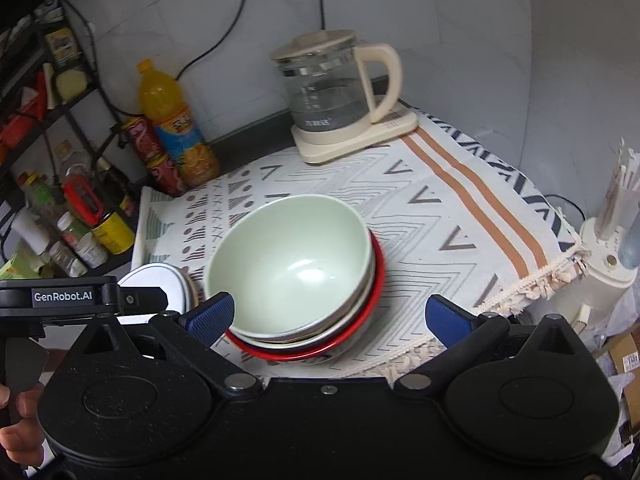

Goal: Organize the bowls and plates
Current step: 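Move both grippers to the rim of the green-and-red bowl stack, then close both grippers on the rim of the nested bowl stack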

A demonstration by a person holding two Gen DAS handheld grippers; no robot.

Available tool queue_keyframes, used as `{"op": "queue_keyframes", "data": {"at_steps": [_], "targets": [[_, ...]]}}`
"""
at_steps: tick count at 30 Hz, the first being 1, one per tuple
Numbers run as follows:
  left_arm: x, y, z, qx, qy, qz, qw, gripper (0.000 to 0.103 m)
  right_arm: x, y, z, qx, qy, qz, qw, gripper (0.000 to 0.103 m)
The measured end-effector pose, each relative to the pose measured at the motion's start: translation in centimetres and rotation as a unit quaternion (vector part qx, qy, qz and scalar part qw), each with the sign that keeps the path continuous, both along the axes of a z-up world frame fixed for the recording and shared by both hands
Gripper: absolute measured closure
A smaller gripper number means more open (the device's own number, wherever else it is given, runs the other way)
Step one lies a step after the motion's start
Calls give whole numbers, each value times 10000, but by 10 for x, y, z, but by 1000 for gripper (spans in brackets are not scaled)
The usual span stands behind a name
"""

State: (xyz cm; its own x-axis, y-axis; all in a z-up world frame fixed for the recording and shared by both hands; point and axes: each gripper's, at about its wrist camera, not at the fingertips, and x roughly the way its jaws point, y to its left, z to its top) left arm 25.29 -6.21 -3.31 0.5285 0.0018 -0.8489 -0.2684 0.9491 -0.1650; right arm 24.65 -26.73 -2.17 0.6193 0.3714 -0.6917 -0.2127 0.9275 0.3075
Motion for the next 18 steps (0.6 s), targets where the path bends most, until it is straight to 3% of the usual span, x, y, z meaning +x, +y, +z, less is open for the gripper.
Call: {"op": "queue_keyframes", "data": {"at_steps": [9, 18], "targets": [[27, -7, -16, -197, 74, -172, 9996, 3, 23, -7, -12, 196, 275, -141, 9993, 1], [54, -3, -42, -438, 298, -248, 9983, 19, 48, 1, -36, 188, 713, -139, 9972, 19]]}}
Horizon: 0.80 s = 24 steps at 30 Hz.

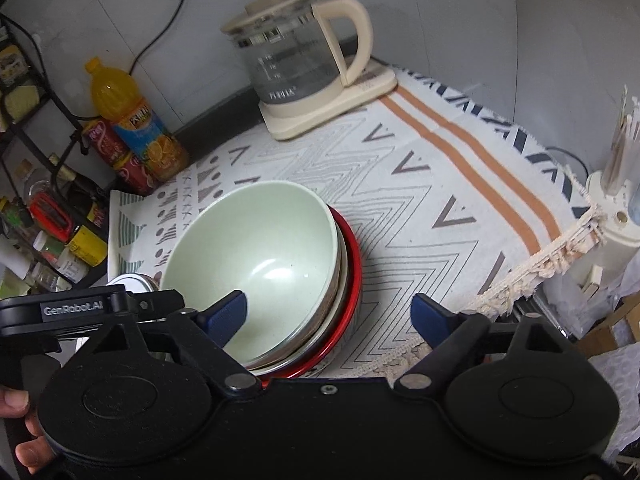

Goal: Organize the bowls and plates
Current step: 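Close both grippers on the rim of the nested bowl stack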

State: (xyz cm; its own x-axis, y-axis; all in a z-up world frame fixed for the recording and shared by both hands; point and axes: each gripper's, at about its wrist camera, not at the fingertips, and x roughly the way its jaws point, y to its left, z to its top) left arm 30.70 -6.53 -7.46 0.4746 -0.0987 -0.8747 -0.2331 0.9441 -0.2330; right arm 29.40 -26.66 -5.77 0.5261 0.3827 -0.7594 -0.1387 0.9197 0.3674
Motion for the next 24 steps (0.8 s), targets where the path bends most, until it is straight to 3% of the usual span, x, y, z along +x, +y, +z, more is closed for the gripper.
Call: {"op": "queue_keyframes", "data": {"at_steps": [3, 9, 14, 21, 24], "targets": [[8, 3, -11, -113, 147, -21, 9998, 29, 7, 4, -8, -60, 143, 13, 9999, 21], [20, 4, -30, -357, 343, -61, 9988, 42, 20, 6, -23, -107, 419, -63, 9990, 37], [29, 6, -44, -520, 484, -112, 9974, 59, 27, 5, -36, 24, 628, -140, 9979, 47], [36, 10, -55, -732, 546, -137, 9957, 66, 31, 12, -47, 194, 880, -54, 9959, 57], [38, 7, -57, -809, 546, -182, 9951, 74, 32, 15, -48, 184, 903, -47, 9957, 60]]}}
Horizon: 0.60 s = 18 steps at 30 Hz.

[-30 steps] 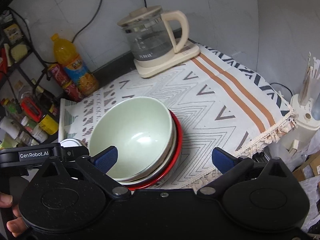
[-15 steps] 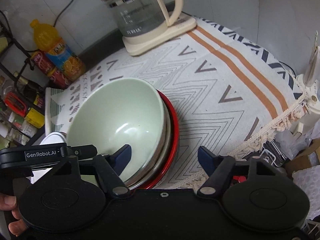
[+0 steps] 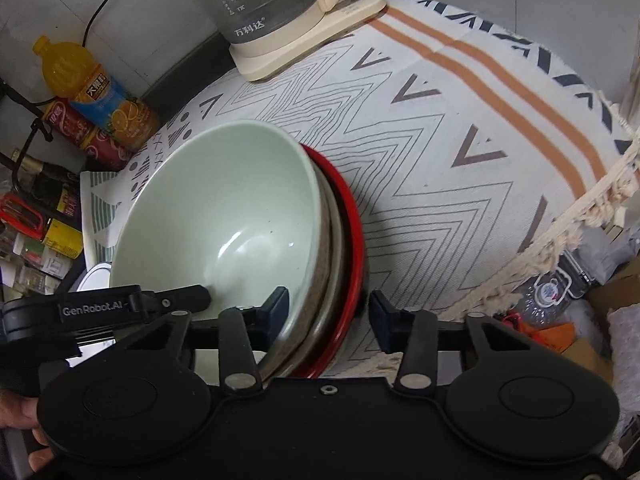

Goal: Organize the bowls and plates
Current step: 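Close both grippers on the rim of the nested bowl stack, then lift the bowl stack and carry it over the plate stack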

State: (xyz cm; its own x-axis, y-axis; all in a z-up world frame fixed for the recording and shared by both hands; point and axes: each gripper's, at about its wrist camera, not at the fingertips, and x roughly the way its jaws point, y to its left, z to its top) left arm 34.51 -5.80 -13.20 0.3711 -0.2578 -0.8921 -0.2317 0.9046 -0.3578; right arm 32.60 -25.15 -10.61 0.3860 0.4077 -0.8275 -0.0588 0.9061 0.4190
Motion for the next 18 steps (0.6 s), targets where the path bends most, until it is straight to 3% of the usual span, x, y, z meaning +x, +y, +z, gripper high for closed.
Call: {"op": "queue_keyframes", "data": {"at_steps": [9, 18], "targets": [[-3, -2, 2, 85, -18, -78, 9999, 75, 1, -2, 0, 72, 59, -69, 9999, 67], [-11, 2, 21, 188, -248, -61, 9995, 75, -3, 3, 20, 111, -295, -23, 9995, 69]]}}
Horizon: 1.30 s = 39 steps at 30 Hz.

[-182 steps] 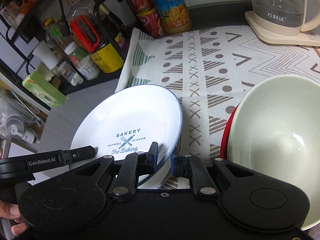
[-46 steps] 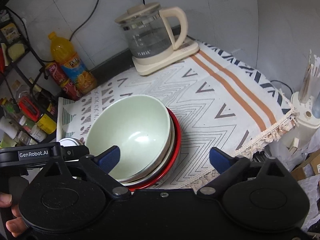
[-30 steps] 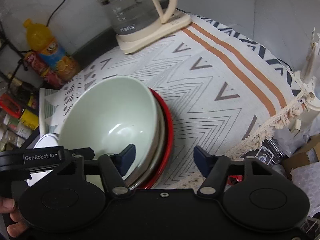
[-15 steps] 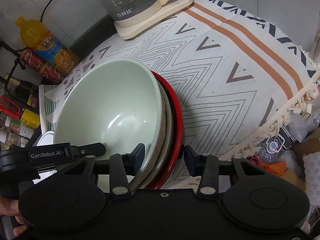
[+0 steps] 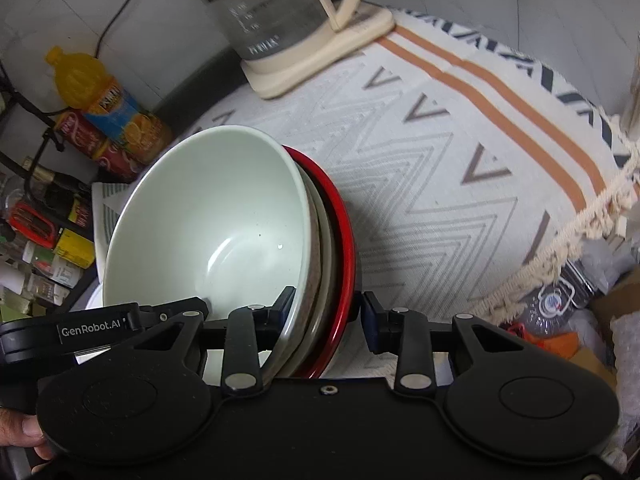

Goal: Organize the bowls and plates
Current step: 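Lift the bowl stack and carry it over the plate stack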

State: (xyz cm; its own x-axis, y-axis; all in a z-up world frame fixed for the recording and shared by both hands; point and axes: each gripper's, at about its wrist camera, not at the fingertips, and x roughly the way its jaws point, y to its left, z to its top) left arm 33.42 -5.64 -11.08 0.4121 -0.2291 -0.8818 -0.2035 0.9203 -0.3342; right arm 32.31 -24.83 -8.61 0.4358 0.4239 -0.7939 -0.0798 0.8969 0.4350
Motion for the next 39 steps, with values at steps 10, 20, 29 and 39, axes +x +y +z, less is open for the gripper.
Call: {"op": "queue_keyframes", "data": {"at_steps": [10, 20, 29, 39], "targets": [[-8, 10, 25, 37, -264, 216, 9994, 75, -2, 8, 22, 106, -301, 146, 9994, 69], [-19, 16, 52, 186, -620, 386, 9972, 75, -8, 17, 40, 235, -607, 333, 9973, 69], [-35, 30, 72, 333, -825, 631, 9940, 75, -13, 31, 51, 364, -773, 591, 9946, 69], [-56, 45, 79, 410, -871, 915, 9911, 75, -19, 48, 56, 420, -859, 878, 9915, 69]]}}
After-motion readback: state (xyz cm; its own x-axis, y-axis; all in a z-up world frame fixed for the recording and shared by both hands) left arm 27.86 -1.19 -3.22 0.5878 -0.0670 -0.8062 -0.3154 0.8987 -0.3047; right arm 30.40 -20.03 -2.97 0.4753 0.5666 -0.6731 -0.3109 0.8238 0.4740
